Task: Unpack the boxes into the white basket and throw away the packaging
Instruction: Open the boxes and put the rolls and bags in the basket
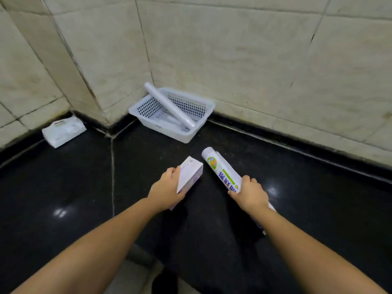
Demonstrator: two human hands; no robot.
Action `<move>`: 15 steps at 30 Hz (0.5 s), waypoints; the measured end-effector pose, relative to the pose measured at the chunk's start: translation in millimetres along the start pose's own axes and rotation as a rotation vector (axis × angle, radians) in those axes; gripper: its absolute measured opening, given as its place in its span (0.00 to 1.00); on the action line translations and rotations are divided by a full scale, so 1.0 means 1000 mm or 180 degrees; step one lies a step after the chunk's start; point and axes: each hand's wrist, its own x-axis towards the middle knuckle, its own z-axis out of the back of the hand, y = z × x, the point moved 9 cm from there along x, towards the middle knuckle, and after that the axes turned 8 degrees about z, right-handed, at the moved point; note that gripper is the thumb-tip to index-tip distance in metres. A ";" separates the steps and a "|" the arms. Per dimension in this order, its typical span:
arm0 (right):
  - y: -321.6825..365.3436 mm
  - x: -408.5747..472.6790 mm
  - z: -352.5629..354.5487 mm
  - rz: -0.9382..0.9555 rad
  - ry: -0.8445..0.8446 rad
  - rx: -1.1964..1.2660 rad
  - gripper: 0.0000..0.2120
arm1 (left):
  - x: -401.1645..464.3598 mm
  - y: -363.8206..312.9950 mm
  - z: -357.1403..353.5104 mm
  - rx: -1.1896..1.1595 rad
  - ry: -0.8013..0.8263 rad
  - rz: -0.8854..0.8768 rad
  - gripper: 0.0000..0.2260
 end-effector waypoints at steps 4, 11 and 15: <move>0.010 -0.002 -0.019 -0.0506 -0.0170 0.0003 0.27 | 0.043 0.013 -0.003 0.0450 0.0249 -0.0781 0.36; 0.020 -0.019 -0.028 -0.0976 -0.0268 -0.0264 0.34 | 0.070 0.014 -0.011 0.0486 0.0332 -0.1043 0.40; 0.017 -0.027 -0.025 -0.1104 -0.0203 -0.0346 0.41 | 0.083 0.011 -0.009 0.0071 0.0518 -0.0751 0.32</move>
